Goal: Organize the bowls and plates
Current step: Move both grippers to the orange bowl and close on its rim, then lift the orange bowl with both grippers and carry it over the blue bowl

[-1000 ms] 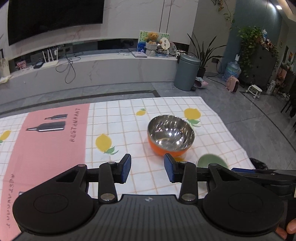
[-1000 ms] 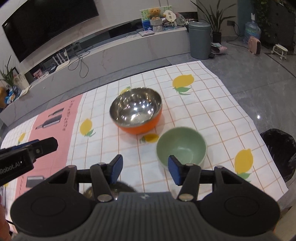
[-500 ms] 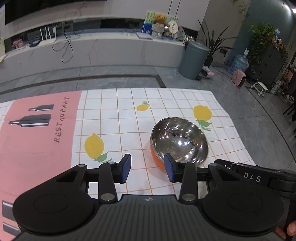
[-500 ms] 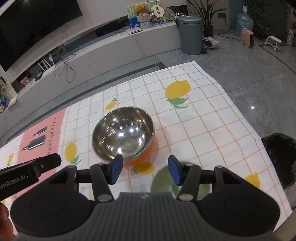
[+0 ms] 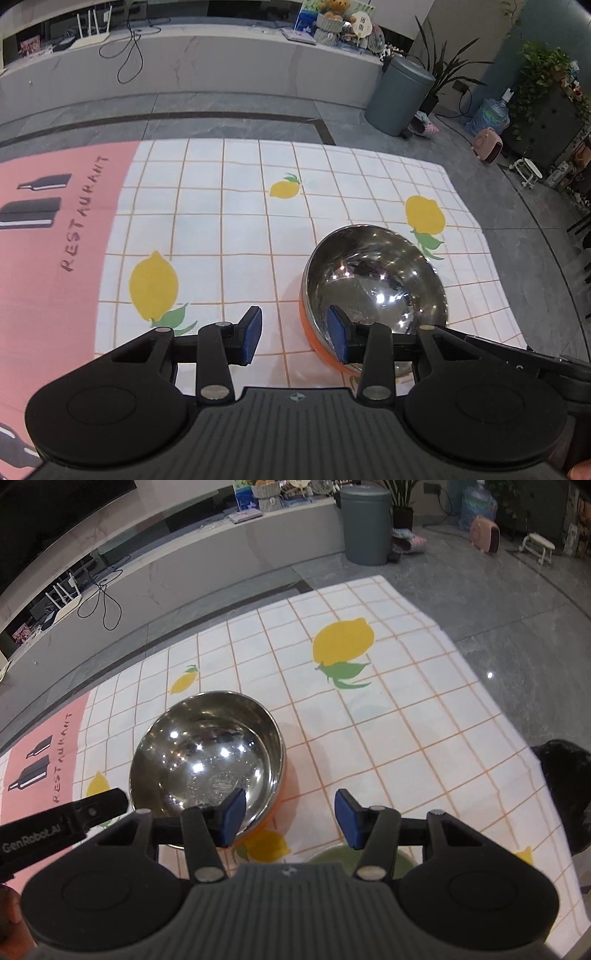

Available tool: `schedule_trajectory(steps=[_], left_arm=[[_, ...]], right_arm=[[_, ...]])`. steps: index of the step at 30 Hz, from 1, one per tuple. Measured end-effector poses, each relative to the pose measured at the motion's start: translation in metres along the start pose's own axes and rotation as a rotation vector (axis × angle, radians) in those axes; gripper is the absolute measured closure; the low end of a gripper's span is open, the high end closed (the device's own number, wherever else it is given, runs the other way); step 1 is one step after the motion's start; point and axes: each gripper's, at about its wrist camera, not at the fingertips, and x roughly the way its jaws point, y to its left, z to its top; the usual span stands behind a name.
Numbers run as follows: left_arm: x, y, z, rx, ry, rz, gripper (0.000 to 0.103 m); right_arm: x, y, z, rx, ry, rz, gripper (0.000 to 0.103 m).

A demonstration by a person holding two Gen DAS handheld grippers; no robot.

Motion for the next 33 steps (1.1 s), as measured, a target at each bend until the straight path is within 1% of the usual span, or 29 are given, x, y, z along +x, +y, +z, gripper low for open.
schedule_trajectory(steps=[3,7,9,10,11,12,13,14,19,21,23,29,33], left_arm=[[0.011,0.001,0.001,-0.007,0.014,0.012,0.058],[0.022,0.002,0.004,-0.013,0.031,0.004,0.065],[0.026,0.000,0.006,-0.009,0.037,0.003,0.069],[0.026,-0.001,0.006,-0.005,0.038,0.000,0.074],[0.027,-0.002,0.007,-0.002,0.037,-0.008,0.081],[0.027,-0.003,0.007,0.001,0.038,-0.014,0.084],[0.027,-0.004,0.008,0.003,0.039,-0.019,0.090],[0.026,-0.006,0.009,0.004,0.037,-0.021,0.093],[0.023,-0.011,0.008,0.044,0.043,0.005,0.093],[0.017,-0.013,0.007,0.056,0.035,0.008,0.093],[0.008,-0.013,0.007,0.062,0.031,0.020,0.093],[-0.032,-0.009,0.000,0.051,-0.009,0.040,0.093],[-0.063,-0.005,-0.011,0.055,-0.042,0.056,0.093]], right_arm=[[0.008,0.002,0.000,-0.009,0.003,-0.015,0.061],[0.018,0.003,0.001,0.001,0.013,-0.004,0.067],[0.022,0.004,0.002,0.000,0.015,-0.001,0.072],[0.023,0.004,0.002,0.002,0.016,0.003,0.074],[0.024,0.004,0.003,0.004,0.016,0.009,0.078],[0.025,0.005,0.003,0.006,0.014,0.015,0.083],[0.025,0.005,0.003,0.011,0.010,0.022,0.086],[0.025,0.005,0.003,0.016,0.007,0.029,0.091],[0.025,0.007,0.003,0.016,0.000,0.028,0.092],[0.023,0.005,0.002,0.033,0.001,0.035,0.093],[0.018,0.007,0.001,0.022,-0.005,0.041,0.093],[-0.004,0.013,-0.007,0.025,0.001,0.093,0.093],[-0.029,0.022,-0.018,0.017,-0.029,0.123,0.094]])
